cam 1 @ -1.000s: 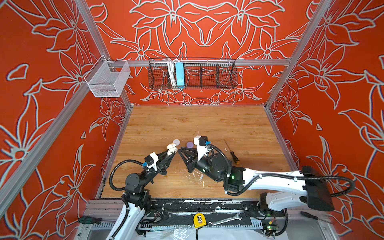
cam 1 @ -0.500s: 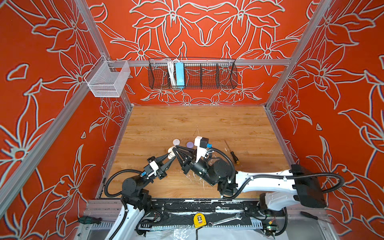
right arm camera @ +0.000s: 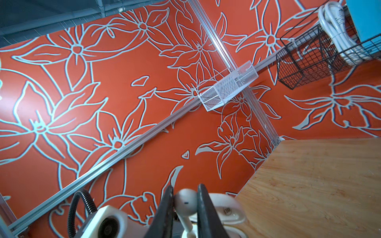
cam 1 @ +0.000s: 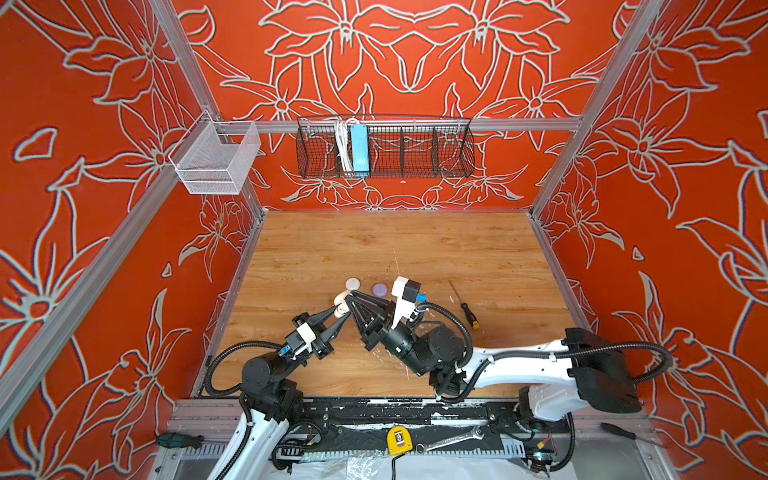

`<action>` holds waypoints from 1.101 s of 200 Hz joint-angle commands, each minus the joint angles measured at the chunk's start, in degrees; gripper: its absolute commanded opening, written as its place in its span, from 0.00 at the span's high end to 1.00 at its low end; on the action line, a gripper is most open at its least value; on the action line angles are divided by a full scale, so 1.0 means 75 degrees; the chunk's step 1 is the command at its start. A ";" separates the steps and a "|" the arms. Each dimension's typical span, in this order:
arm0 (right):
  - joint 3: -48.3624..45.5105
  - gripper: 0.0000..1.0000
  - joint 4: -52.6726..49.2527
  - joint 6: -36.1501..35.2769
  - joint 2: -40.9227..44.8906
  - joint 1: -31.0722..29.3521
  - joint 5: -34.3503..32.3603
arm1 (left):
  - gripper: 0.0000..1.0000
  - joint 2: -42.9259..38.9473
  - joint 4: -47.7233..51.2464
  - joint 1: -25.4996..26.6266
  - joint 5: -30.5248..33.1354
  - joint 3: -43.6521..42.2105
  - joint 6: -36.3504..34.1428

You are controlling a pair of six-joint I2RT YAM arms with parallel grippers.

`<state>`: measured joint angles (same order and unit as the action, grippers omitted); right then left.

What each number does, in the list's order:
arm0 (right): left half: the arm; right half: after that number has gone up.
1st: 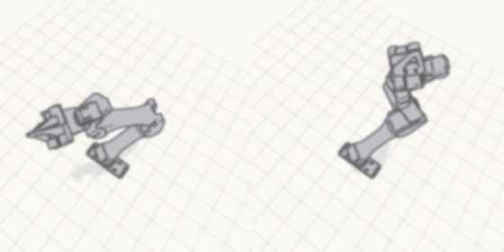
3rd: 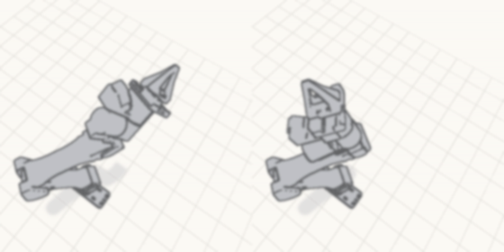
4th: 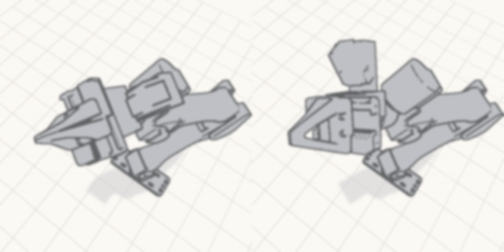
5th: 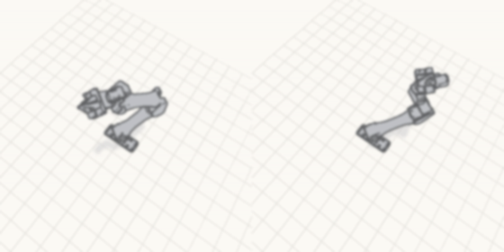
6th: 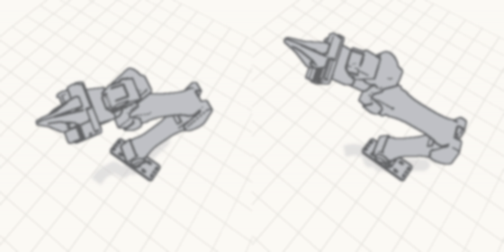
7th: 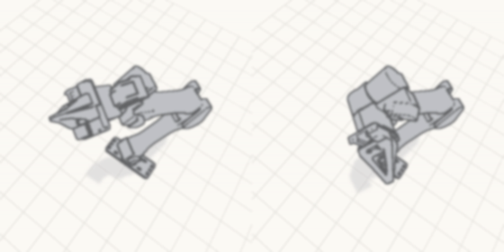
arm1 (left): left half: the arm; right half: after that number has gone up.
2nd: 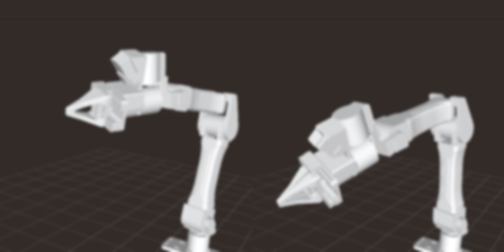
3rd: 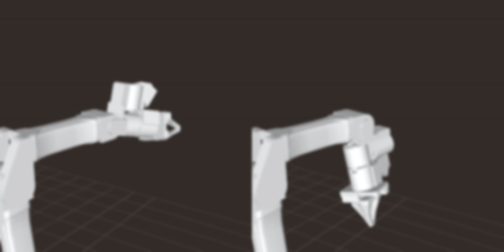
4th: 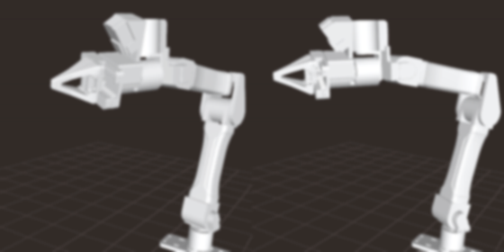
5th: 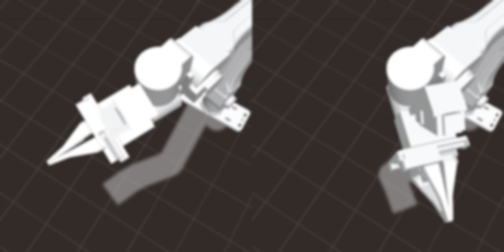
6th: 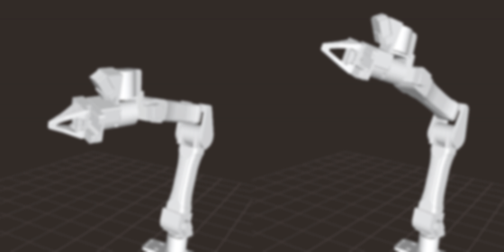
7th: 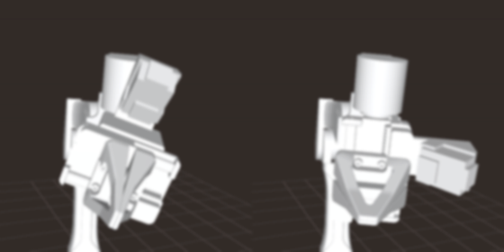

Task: Insert the wireless bluetooth earbuds into the charging case
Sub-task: 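Lower the earbud into the empty slot of the white case with the right gripper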

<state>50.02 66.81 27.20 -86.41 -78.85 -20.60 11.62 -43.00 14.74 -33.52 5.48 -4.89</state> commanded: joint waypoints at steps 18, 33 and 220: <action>-0.0014 0.89 0.0695 -0.0170 -0.0144 -0.0104 -0.0145 | 1.00 -0.0084 -0.0102 0.0050 0.0259 0.0195 0.0176; 0.0042 0.89 0.0736 -0.0187 -0.0248 -0.0115 -0.0157 | 1.00 -0.0102 -0.0102 0.0050 0.0271 0.0207 0.0200; 0.0439 0.90 0.1521 -0.0196 -0.1209 -0.0127 -0.0186 | 1.00 -0.0204 -0.0078 0.0050 0.0470 0.0195 0.0322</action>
<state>51.79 75.66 25.63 -94.06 -79.37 -22.11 10.09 -42.06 14.74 -30.79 5.58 -2.96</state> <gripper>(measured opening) 0.194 0.229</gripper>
